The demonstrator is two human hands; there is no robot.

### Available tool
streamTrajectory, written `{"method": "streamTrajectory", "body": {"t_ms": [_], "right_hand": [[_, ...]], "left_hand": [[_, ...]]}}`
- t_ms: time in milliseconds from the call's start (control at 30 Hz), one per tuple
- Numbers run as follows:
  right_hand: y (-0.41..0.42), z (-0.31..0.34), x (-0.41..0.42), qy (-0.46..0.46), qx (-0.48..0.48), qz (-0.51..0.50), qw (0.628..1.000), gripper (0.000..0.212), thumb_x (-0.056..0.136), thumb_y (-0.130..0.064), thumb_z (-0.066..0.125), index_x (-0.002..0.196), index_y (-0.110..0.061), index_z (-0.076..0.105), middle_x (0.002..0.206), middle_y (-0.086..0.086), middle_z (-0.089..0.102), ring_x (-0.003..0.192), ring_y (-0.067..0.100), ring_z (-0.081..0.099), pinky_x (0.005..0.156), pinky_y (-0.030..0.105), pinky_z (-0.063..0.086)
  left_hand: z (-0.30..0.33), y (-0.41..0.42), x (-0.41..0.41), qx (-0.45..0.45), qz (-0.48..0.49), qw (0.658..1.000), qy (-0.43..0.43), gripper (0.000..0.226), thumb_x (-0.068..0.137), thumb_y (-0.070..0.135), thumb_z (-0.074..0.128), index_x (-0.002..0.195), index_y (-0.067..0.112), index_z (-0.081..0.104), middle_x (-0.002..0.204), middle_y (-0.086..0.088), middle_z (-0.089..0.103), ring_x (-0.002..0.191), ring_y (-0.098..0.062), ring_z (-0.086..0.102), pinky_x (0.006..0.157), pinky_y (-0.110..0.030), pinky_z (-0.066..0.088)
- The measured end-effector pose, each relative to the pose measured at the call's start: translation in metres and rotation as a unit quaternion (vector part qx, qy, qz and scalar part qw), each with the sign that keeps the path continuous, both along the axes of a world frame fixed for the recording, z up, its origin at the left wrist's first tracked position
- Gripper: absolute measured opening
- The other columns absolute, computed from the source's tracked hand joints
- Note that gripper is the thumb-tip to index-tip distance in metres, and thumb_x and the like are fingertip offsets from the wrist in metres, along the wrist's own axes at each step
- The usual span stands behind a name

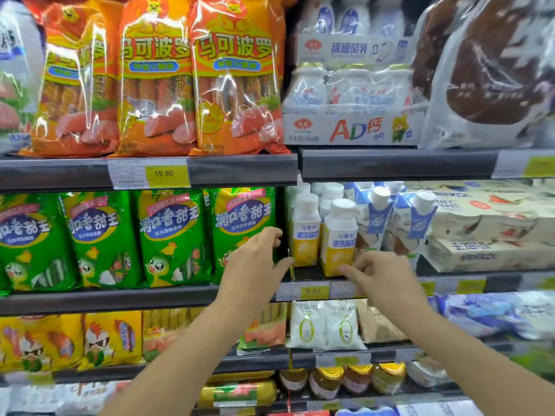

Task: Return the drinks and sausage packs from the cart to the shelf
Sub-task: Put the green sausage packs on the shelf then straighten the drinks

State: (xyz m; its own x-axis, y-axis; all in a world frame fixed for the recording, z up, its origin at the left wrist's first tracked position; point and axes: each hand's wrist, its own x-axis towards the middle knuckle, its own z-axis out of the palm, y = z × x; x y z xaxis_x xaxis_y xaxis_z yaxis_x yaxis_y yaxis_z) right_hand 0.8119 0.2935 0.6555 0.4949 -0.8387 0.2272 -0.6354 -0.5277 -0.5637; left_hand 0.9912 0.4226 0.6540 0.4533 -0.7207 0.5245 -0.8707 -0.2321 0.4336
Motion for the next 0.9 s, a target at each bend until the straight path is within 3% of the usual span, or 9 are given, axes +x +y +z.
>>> {"method": "streamTrajectory", "body": {"t_ms": [100, 200, 367, 567, 900], "right_hand": [[-0.015, -0.007, -0.003, 0.018, -0.009, 0.0, 1.0, 0.037, 0.081, -0.057, 0.069, 0.065, -0.024, 0.07, 0.056, -0.002, 0.066, 0.05, 0.009, 0.061, 0.057, 0.031, 0.054], [-0.022, -0.011, 0.002, 0.039, -0.014, 0.0, 0.999, 0.045, 0.08, -0.059, 0.068, 0.061, -0.019, 0.066, 0.055, -0.002, 0.064, 0.057, 0.01, 0.061, 0.051, 0.03, 0.047], [-0.026, -0.017, 0.011, 0.036, 0.018, 0.021, 0.999, 0.042, 0.077, -0.061, 0.07, 0.075, -0.019, 0.072, 0.066, -0.003, 0.07, 0.067, 0.014, 0.066, 0.065, 0.036, 0.058], [-0.027, -0.018, 0.01, 0.045, 0.028, 0.013, 0.998, 0.043, 0.077, -0.061, 0.07, 0.074, -0.018, 0.069, 0.061, -0.001, 0.068, 0.063, 0.016, 0.067, 0.064, 0.039, 0.059], [-0.026, -0.016, 0.017, 0.073, -0.002, 0.006, 0.997, 0.047, 0.08, -0.061, 0.066, 0.067, -0.015, 0.068, 0.061, 0.0, 0.068, 0.063, 0.019, 0.068, 0.065, 0.037, 0.059]], "left_hand": [[0.006, -0.022, -0.013, 0.042, 0.018, 0.998, 0.051, 0.063, 0.086, 0.037, 0.071, 0.139, 0.021, 0.041, 0.131, 0.002, 0.06, 0.106, -0.021, 0.063, 0.092, -0.034, 0.049], [0.006, -0.039, -0.021, 0.081, 0.047, 0.991, 0.094, 0.064, 0.083, 0.036, 0.074, 0.133, 0.018, 0.04, 0.129, -0.006, 0.06, 0.115, -0.028, 0.059, 0.091, -0.038, 0.047], [0.005, -0.053, -0.028, 0.077, 0.083, 0.987, 0.112, 0.054, 0.08, 0.034, 0.078, 0.117, 0.015, 0.044, 0.114, -0.008, 0.065, 0.106, -0.03, 0.063, 0.074, -0.036, 0.047], [0.001, -0.06, -0.027, 0.081, 0.091, 0.983, 0.135, 0.053, 0.077, 0.035, 0.08, 0.109, 0.016, 0.043, 0.1, -0.008, 0.069, 0.081, -0.029, 0.072, 0.072, -0.042, 0.057], [0.005, -0.057, -0.025, 0.1, 0.068, 0.98, 0.157, 0.049, 0.079, 0.029, 0.08, 0.105, 0.017, 0.04, 0.099, -0.008, 0.069, 0.081, -0.031, 0.071, 0.067, -0.038, 0.052]]}}
